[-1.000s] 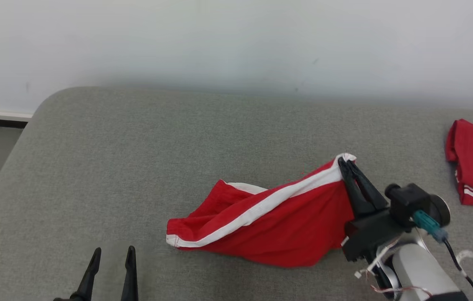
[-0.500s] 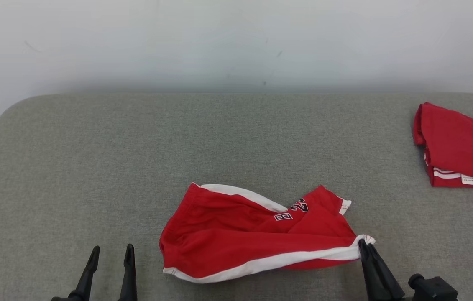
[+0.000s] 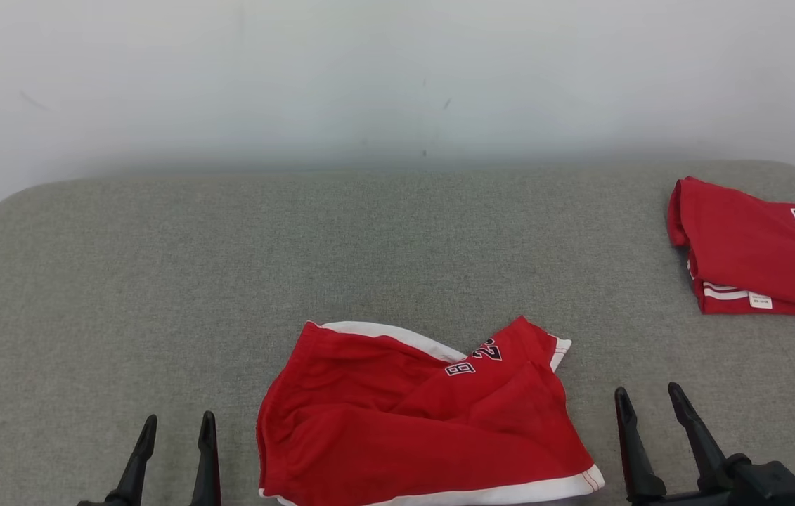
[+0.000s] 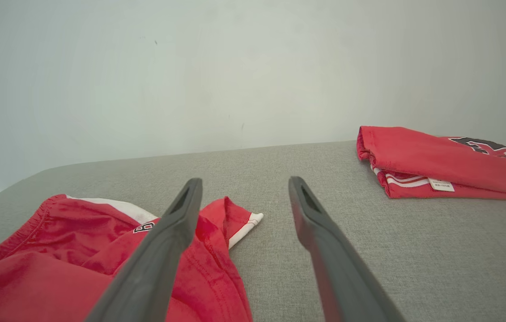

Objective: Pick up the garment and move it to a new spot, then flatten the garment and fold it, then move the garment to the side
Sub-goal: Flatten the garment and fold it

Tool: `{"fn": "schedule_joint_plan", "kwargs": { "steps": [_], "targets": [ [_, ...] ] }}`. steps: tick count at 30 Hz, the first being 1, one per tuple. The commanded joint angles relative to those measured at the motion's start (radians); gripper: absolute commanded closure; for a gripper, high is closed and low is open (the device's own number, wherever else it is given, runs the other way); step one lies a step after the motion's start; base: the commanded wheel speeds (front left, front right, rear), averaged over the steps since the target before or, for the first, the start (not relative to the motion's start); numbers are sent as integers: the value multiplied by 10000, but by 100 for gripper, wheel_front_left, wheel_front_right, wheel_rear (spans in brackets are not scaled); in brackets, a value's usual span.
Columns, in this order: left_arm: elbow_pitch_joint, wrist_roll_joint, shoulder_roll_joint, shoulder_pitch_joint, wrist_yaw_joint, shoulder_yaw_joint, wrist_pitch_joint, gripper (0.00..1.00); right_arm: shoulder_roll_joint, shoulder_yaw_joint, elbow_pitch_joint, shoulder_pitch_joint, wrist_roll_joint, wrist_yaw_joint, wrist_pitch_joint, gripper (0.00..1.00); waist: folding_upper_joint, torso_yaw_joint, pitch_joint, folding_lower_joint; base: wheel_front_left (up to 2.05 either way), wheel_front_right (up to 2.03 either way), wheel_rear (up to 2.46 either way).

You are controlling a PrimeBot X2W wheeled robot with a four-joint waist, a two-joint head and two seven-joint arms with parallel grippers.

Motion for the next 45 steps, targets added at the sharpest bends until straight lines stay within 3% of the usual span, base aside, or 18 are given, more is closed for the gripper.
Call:
{"fn": "schedule_joint_plan", "kwargs": {
  "steps": [1, 16, 31, 39, 45],
  "targets": [
    [-6, 101, 27, 53, 8, 12, -29, 0, -129, -71, -89, 91, -43, -30, -62, 0, 0, 4, -88, 1, 0, 0, 0],
    [-218, 134, 120, 507, 8, 297, -29, 0, -99, -717, -784, 1007, 60, -30, -81, 0, 0, 149, -314, 1, 0, 0, 0],
    [-335, 328, 493, 787, 8, 333, -29, 0, 63, -660, -720, 1193, -4, -29, -84, 0, 0, 205, -388, 1, 0, 0, 0],
    [174, 149, 1142, 856, 8, -766, -29, 0, -327, -253, 105, 926, -131, -30, -71, 0, 0, 223, -321, 1, 0, 0, 0],
    [1163, -80, 1777, 212, 9, -2533, -29, 0, -657, 281, 1689, 385, 52, -30, -27, 0, 0, 292, -36, 1, 0, 0, 0]
  ]
}}
